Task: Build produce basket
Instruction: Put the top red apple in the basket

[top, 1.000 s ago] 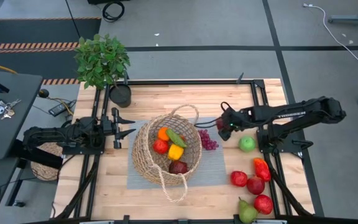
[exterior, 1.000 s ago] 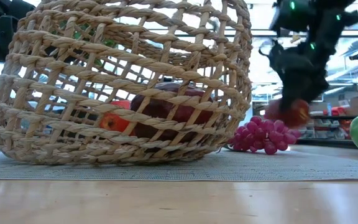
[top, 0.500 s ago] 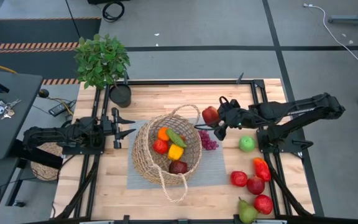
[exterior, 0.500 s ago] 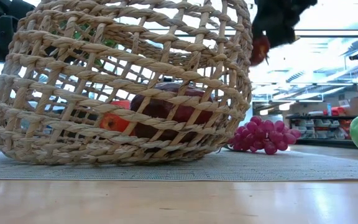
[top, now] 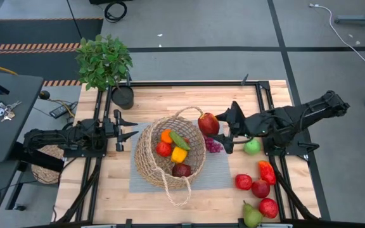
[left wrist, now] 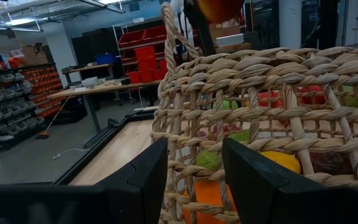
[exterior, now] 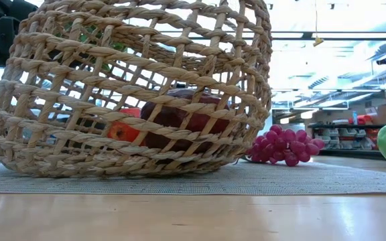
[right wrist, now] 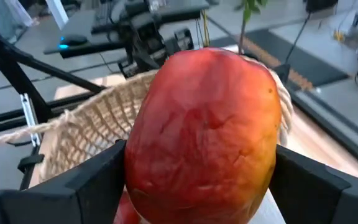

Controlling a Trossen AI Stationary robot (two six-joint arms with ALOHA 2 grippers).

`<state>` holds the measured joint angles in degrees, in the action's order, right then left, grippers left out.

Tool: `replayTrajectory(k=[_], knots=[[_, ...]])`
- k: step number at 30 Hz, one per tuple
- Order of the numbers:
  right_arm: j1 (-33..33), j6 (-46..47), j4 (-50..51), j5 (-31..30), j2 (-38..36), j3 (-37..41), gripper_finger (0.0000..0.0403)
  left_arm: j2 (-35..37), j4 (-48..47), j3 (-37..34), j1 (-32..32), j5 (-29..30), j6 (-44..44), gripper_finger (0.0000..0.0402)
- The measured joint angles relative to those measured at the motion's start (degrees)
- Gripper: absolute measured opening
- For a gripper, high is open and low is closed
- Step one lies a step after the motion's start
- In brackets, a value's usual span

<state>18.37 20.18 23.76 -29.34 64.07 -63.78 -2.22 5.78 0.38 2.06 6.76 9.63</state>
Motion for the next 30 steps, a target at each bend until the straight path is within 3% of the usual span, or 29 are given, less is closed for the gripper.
replayTrajectory(k=[17, 22, 30], knots=[[5.2, -10.8, -7.8, -7.8, 2.1, -0.7, 0.0345, 0.0, 0.0, 0.0, 0.0, 0.0, 0.0, 0.0160], [8.2, -22.0, -12.6, -14.5, 5.7, -0.7, 0.0345, 0.0, 0.0, 0.0, 0.0, 0.0, 0.0, 0.0160], [11.1, -48.6, -16.9, -29.7, 12.0, -0.7, 0.0345, 0.0, 0.0, 0.0, 0.0, 0.0, 0.0, 0.0160]])
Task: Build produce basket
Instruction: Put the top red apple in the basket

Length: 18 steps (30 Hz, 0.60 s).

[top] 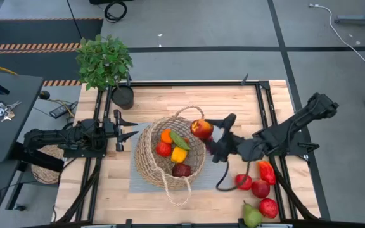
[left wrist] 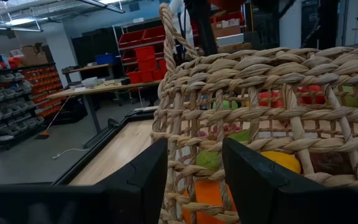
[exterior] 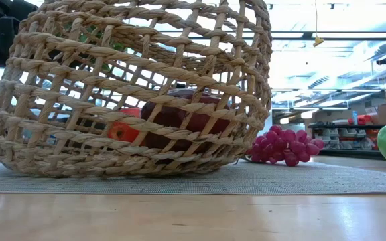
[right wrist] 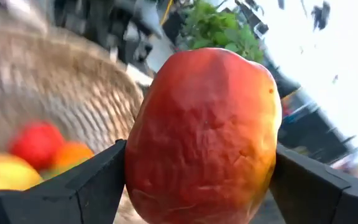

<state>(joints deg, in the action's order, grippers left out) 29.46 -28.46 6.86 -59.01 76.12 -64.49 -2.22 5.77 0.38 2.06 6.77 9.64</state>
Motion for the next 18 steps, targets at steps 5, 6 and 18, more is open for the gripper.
replayTrajectory(k=[5, 6, 18], knots=[[0.2, -23.0, 0.0, -1.2, 3.7, 0.0, 0.0351, 0.0, 0.0, 0.0, 0.0, 0.0, 0.0, 0.0160], [0.2, -26.6, 0.0, -1.2, 4.5, 0.0, 0.0354, 0.0, 0.0, 0.0, 0.0, 0.0, 0.0, 0.0160], [0.3, -55.4, 0.0, -2.7, 15.1, 0.0, 0.0363, 0.0, 0.0, 0.0, 0.0, 0.0, 0.0, 0.0160]])
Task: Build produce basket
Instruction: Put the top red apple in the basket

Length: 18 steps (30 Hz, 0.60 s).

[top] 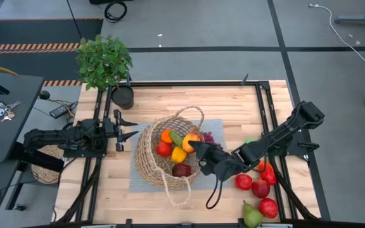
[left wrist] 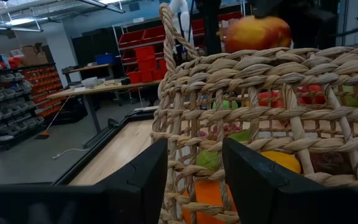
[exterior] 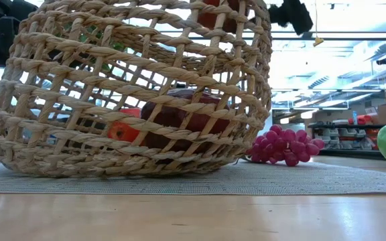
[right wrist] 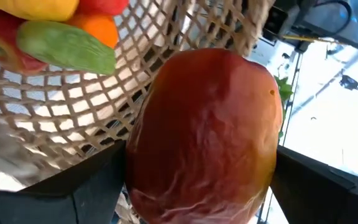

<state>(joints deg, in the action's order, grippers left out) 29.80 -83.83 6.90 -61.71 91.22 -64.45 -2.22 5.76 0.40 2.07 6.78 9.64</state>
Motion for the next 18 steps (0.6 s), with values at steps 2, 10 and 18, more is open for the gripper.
replayTrajectory(k=[2, 10, 18], knots=[[0.0, 0.0, 0.0, 0.0, 0.8, 0.0, 0.0363, 0.0, 0.0, 0.0, 0.0, 0.0, 0.0, 0.0160], [0.0, -0.2, -2.2, -0.7, 0.1, 0.0, 0.0364, 0.0, 0.0, 0.0, 0.0, 0.0, 0.0, 0.0160], [-0.9, 13.9, -8.8, 2.1, 0.1, 0.0, 0.0364, 0.0, 0.0, 0.0, 0.0, 0.0, 0.0, 0.0160]])
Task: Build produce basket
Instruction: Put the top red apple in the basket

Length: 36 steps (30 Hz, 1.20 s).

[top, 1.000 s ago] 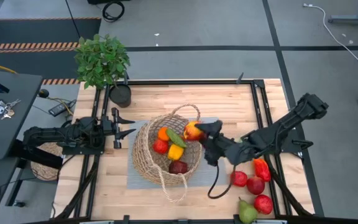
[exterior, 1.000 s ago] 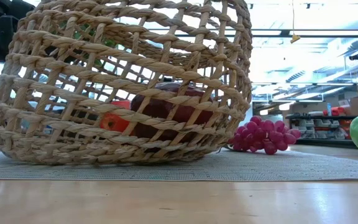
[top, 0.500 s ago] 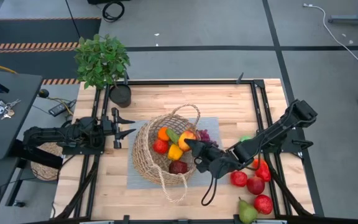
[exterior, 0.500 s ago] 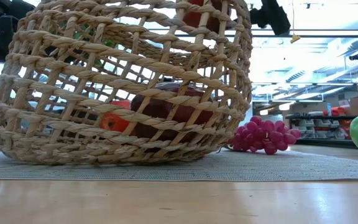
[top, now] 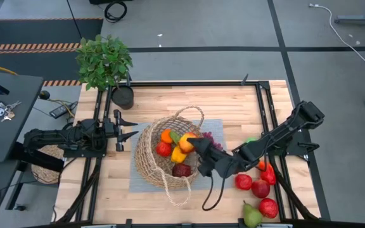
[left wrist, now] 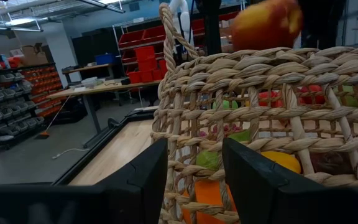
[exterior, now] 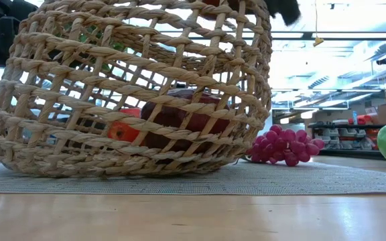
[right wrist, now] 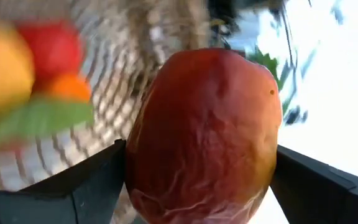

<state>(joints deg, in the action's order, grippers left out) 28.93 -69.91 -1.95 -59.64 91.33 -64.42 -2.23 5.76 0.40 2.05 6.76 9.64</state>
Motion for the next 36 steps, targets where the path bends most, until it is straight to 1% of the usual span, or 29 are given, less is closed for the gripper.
replayTrajectory(k=[3, 5, 9, 16, 19, 21, 26, 30, 36], knots=[[-1.7, 15.5, -2.4, 1.2, -0.1, 0.0, 0.0364, 0.0, 0.0, 0.0, 0.0, 0.0, 0.0, 0.0160], [-2.6, 23.3, -1.0, 4.9, -0.7, 0.0, 0.0364, 0.0, 0.0, 0.0, 0.0, 0.0, 0.0, 0.0160], [-4.7, 36.6, 0.1, 19.4, -2.5, 0.0, 0.0364, 0.0, 0.0, 0.0, 0.0, 0.0, 0.0, 0.0160], [-11.7, 58.6, 0.9, 43.8, -4.2, 0.0, 0.0364, 0.0, 0.0, 0.0, 0.0, 0.0, 0.0, 0.0160], [-13.9, 65.7, 1.4, 50.8, -4.2, 0.0, 0.0364, 0.0, 0.0, 0.0, 0.0, 0.0, 0.0, 0.0160], [-15.1, 67.9, 2.2, 52.5, -4.2, 0.0, 0.0364, 0.0, 0.0, 0.0, 0.0, 0.0, 0.0, 0.0160], [-16.6, 70.7, 3.5, 54.6, -4.2, 0.0, 0.0364, 0.0, 0.0, 0.0, 0.0, 0.0, 0.0, 0.0160], [-17.9, 76.7, 5.6, 59.0, -4.2, 0.0, 0.0364, 0.0, 0.0, 0.0, 0.0, 0.0, 0.0, 0.0160], [-18.9, 83.0, 5.9, 62.2, -4.2, 0.0, 0.0364, 0.0, 0.0, 0.0, 0.0, 0.0, 0.0, 0.0160]])
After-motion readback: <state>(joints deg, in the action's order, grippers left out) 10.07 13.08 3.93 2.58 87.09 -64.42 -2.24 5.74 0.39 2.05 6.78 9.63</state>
